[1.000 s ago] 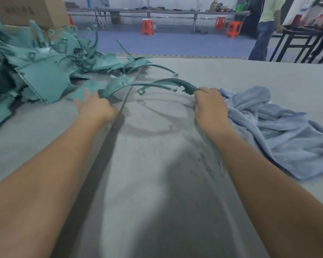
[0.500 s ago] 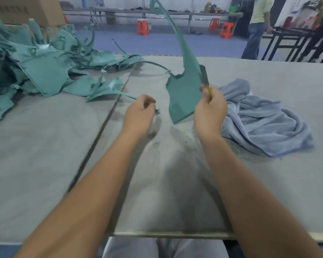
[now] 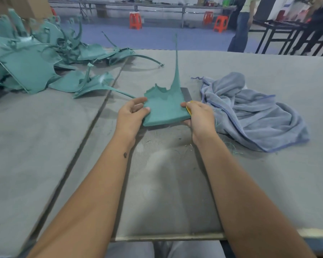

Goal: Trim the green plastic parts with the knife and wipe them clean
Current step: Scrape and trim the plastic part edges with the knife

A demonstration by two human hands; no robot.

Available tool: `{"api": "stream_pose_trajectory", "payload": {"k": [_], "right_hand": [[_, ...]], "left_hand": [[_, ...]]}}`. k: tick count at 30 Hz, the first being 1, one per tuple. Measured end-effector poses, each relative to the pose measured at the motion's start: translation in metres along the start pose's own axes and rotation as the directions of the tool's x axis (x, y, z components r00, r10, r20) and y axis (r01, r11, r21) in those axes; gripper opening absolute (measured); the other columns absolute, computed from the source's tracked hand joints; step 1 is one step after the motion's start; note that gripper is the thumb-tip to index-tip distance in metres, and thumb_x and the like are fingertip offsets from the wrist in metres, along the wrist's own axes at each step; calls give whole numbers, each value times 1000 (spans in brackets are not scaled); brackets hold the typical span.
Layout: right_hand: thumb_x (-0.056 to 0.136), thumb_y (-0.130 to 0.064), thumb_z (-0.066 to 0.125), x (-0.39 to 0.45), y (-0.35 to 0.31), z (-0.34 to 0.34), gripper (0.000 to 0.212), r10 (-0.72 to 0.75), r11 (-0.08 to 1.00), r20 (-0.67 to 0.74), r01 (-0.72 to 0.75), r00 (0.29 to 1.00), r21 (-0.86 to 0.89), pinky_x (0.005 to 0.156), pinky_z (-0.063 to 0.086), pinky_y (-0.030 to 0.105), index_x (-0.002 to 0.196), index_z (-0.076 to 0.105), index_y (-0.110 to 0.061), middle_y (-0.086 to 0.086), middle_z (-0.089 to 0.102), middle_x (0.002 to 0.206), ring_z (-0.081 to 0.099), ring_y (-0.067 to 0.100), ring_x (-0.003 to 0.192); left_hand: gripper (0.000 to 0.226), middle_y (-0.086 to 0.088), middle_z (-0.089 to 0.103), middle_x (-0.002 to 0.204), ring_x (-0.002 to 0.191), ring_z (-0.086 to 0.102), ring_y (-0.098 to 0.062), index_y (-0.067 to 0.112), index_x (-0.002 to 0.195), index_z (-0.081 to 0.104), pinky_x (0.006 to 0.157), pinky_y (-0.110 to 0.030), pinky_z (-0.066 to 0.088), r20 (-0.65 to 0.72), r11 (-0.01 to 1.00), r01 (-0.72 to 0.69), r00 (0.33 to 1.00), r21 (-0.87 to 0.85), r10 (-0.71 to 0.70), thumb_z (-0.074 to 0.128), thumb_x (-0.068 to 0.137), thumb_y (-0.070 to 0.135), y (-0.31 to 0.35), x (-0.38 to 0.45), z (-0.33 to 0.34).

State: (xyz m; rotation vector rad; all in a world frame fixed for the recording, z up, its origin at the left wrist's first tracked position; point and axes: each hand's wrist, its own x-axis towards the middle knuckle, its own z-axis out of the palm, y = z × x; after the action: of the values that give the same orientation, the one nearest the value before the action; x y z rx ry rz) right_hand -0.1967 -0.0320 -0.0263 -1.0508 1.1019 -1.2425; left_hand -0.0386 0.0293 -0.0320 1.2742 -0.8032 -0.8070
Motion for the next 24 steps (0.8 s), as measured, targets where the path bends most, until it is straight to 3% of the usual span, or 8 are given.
{"api": "stream_pose_trajectory", "payload": {"k": [3,6,8,10,13,17,21,24], "right_hand": [[90,-10,51,-1,1,-3,26,-60,998,-62,59,996,-9,71,54,39,72,69,-14,-6,67,75,59,16,69],[88,-12,47,-5,-3,-7,24,-267,958,-132,247,955,-147,60,38,28,78,58,7,-11,67,73,44,11,64],[89,-15,48,-14,-9,-6,26,-429,898,-134,406,893,-172,61,36,24,76,55,8,2,64,75,45,3,64],[93,-13,49,-26,-18,-1,21,-525,850,-27,523,851,-54,65,39,18,78,63,-7,-4,62,75,48,0,67],[99,-11,47,-38,-27,6,20,-529,847,198,498,825,184,63,47,13,101,66,-16,-5,67,83,60,3,68],[101,-12,47,-42,-20,15,21,-359,931,311,361,880,53,58,43,12,98,67,-16,13,65,84,54,8,65],[101,-10,45,-38,-9,20,19,-305,936,271,339,913,-90,52,37,14,93,63,-9,4,58,62,45,0,46],[100,-19,45,-36,-4,15,27,-375,900,201,407,905,-158,57,38,19,79,63,-18,1,50,60,45,3,54]], "left_hand": [[24,9,64,107,94,61,1,22,109,65,78,-15,47,-21,996,-57,998,74,59,65,89,8,0,-1,0],[19,13,63,118,115,56,-3,24,103,71,96,-20,42,-28,968,-146,988,207,154,65,89,12,3,-8,5],[20,6,69,117,115,61,-11,20,106,71,99,-24,44,64,996,-86,994,-4,86,58,94,13,7,-16,16],[26,0,69,121,118,61,-17,19,118,65,102,-31,46,240,982,34,971,-188,13,49,99,25,9,-24,27],[44,-6,67,122,119,60,-29,23,124,60,101,-50,47,388,926,216,918,-309,-85,37,99,49,8,-26,33],[71,-16,67,113,98,67,-34,17,127,58,81,-54,56,476,857,366,863,-364,-166,29,89,70,7,-16,24],[35,-9,67,85,70,68,-21,2,126,56,59,-32,57,388,908,331,896,-258,-217,43,100,21,4,-13,26],[33,-6,73,86,71,71,-19,5,126,56,56,-31,58,298,934,280,931,-221,-209,41,98,-3,2,-11,31]]}}
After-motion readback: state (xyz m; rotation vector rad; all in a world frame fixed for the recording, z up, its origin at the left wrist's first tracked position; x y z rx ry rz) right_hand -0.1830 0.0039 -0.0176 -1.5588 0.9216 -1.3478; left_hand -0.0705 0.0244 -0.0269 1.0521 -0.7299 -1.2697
